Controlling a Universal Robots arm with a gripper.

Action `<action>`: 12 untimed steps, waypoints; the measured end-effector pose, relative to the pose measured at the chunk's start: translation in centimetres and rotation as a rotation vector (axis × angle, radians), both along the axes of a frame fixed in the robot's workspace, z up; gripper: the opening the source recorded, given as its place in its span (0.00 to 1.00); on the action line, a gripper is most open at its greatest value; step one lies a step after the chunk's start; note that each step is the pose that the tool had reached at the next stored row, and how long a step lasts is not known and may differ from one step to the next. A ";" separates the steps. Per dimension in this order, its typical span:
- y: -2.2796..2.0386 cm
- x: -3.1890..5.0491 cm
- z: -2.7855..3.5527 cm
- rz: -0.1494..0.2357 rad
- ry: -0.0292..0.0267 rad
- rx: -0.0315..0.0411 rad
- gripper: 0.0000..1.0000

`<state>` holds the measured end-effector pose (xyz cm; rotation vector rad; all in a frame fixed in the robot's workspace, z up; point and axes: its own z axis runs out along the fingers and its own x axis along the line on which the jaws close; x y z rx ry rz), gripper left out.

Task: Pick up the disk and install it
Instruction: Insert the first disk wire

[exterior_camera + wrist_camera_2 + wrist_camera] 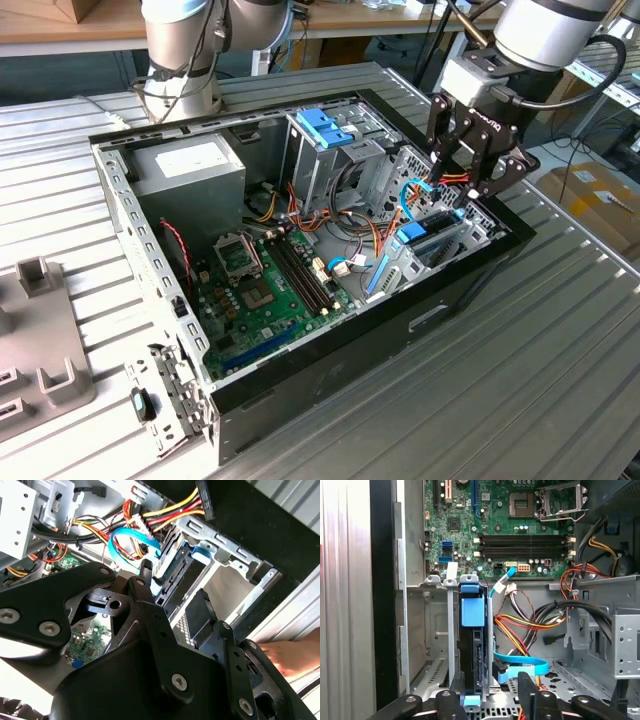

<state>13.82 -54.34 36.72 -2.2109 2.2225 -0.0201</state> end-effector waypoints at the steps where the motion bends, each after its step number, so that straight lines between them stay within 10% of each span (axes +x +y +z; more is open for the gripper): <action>1: 0.11 0.09 -0.02 0.000 0.0001 -0.0002 0.55; 12: -0.16 -0.32 -0.18 0.002 -0.0007 -0.0008 0.55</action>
